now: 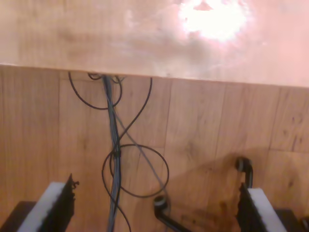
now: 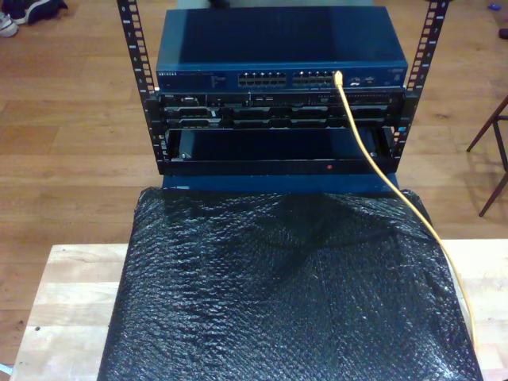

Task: Grab the cable and plug it in

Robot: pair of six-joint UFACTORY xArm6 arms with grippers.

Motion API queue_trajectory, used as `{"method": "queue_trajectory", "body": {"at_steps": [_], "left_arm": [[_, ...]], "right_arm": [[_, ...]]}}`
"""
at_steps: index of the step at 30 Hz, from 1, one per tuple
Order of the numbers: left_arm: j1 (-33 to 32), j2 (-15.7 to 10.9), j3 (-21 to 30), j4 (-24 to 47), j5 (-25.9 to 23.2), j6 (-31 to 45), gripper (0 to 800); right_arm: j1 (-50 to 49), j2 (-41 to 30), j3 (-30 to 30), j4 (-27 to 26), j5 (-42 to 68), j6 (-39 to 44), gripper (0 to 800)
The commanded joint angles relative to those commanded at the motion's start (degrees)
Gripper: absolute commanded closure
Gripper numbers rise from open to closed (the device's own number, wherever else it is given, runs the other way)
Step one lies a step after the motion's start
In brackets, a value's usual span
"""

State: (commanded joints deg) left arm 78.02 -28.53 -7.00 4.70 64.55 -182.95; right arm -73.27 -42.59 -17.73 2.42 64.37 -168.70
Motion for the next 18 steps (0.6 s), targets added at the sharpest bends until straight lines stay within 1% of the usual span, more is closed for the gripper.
{"method": "queue_trajectory", "body": {"at_steps": [9,18], "left_arm": [[0.0,0.0,0.0,0.0,0.0,0.0,0],[0.0,0.0,0.0,0.0,0.0,0.0,0]], "right_arm": [[-5.3,-0.8,5.4,0.0,-0.4,-4.8,3],[-6.9,-0.7,10.1,0.0,-2.4,-5.3,3]]}}
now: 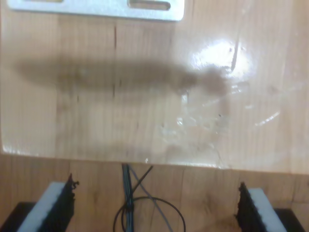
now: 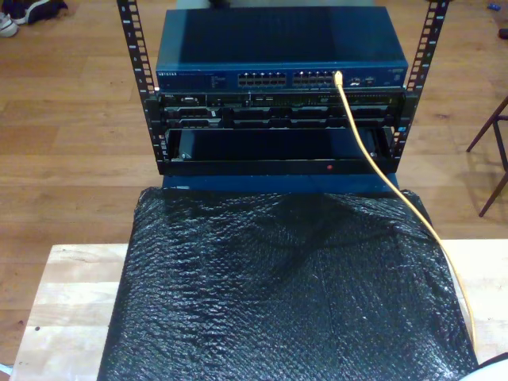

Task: Grab the cable and plug it in

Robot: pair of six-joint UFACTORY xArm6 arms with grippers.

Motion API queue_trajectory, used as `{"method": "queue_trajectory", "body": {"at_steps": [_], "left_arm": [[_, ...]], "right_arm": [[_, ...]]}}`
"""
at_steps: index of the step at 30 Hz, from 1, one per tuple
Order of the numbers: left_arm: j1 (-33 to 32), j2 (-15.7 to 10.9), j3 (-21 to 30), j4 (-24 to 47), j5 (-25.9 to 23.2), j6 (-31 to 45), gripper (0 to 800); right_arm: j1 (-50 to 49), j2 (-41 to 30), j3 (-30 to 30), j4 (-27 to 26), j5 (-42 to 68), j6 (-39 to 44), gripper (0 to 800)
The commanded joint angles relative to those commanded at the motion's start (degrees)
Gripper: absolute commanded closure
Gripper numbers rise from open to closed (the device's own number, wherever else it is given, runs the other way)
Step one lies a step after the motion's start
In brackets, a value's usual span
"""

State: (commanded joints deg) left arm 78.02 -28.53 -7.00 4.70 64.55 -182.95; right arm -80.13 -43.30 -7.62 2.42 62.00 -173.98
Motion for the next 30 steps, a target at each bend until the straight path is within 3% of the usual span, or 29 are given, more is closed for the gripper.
{"method": "queue_trajectory", "body": {"at_steps": [30], "left_arm": [[0.0,0.0,0.0,0.0,0.1,0.0,0]], "right_arm": [[-4.7,3.3,8.3,0.0,-11.4,-4.0,2]]}}
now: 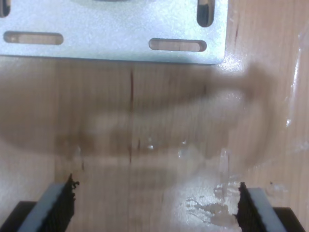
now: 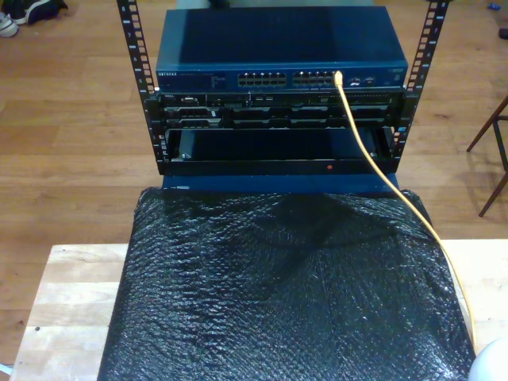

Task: Grab the cable and plug it in

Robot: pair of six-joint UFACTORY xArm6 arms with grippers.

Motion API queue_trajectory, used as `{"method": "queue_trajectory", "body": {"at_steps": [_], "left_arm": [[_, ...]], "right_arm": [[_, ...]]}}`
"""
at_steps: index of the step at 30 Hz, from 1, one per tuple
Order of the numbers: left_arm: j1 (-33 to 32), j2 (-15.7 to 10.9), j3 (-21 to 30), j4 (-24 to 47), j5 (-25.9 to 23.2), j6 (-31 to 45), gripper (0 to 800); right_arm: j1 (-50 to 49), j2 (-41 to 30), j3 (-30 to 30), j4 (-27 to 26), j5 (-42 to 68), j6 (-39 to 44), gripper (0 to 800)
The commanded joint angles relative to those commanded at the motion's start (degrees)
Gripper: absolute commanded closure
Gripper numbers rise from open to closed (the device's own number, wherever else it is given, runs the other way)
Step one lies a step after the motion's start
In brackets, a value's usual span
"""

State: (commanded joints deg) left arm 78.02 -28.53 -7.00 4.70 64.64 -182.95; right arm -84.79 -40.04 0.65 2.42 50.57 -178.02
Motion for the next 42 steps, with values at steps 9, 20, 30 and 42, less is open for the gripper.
{"method": "queue_trajectory", "body": {"at_steps": [9,20,30,42], "left_arm": [[0.0,0.0,0.0,0.0,0.0,0.0,0],[0.0,0.0,0.0,0.0,0.0,0.0,0],[0.0,0.0,0.0,0.0,-0.1,0.0,0],[0.0,0.0,0.0,0.0,0.0,0.0,0]], "right_arm": [[-0.2,-0.4,2.2,0.0,-6.2,0.1,1],[-0.4,-2.3,2.9,0.0,-6.9,0.1,1],[-0.4,-2.3,3.0,0.0,-6.9,0.1,1],[-0.4,-2.3,2.9,0.0,-6.9,0.1,1]]}}
